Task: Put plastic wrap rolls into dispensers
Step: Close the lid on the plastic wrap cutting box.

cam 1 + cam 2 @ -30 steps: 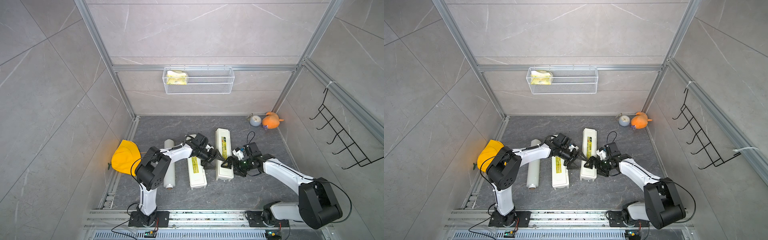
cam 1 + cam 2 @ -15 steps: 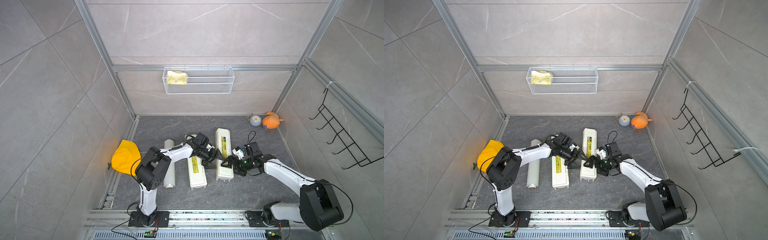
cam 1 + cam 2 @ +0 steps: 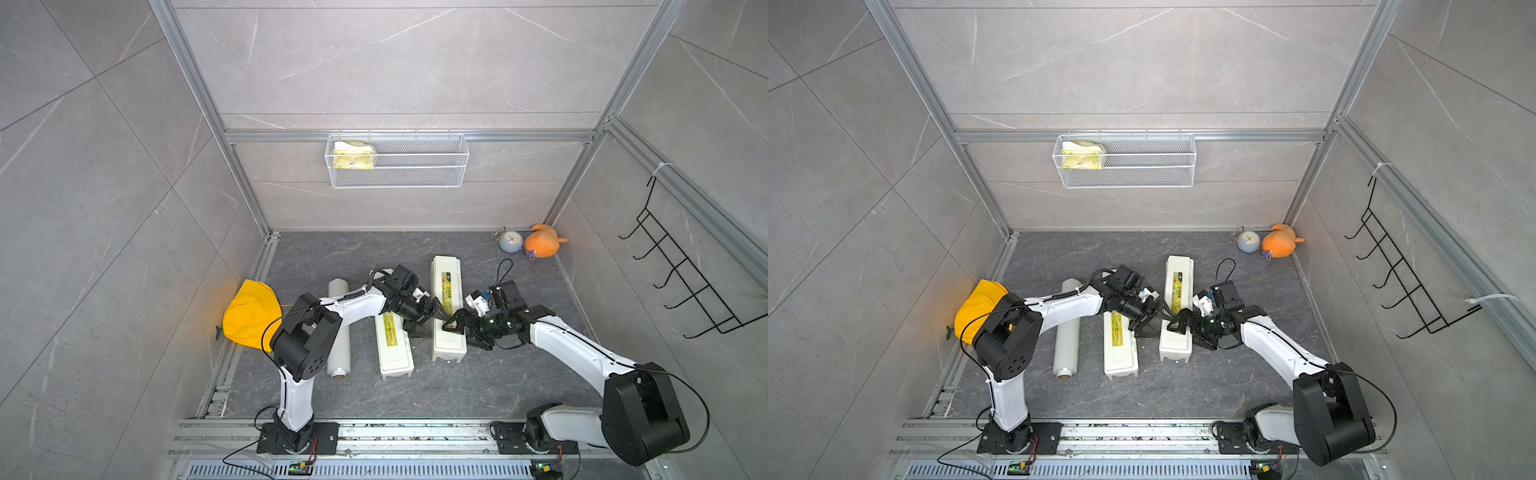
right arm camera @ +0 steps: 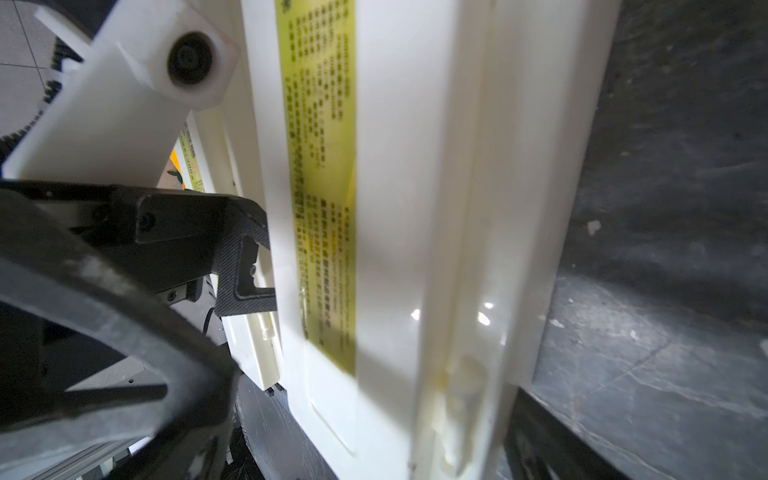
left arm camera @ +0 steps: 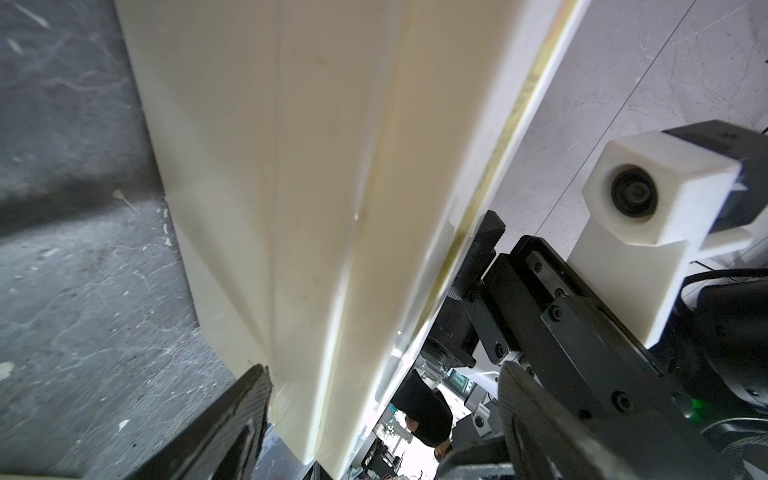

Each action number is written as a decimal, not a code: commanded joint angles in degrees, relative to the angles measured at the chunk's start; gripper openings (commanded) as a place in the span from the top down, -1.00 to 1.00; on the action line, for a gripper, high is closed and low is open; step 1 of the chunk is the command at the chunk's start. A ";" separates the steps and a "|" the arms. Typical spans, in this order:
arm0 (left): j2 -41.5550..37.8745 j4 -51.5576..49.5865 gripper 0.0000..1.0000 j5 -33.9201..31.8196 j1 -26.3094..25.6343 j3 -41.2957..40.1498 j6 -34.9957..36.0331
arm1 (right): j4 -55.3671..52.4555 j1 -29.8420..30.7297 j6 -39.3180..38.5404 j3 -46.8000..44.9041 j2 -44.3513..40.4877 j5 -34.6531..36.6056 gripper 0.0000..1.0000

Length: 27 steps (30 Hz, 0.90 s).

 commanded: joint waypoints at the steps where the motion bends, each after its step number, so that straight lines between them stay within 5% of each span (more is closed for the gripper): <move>1: -0.11 -2.58 -0.75 0.58 -0.50 1.23 2.22 | 1.27 0.05 -0.01 -0.41 1.06 1.00 -0.98; 27: 2.64 -5.57 -0.67 -0.34 -1.04 2.29 4.03 | 3.99 2.70 0.86 -1.13 6.12 3.04 -0.86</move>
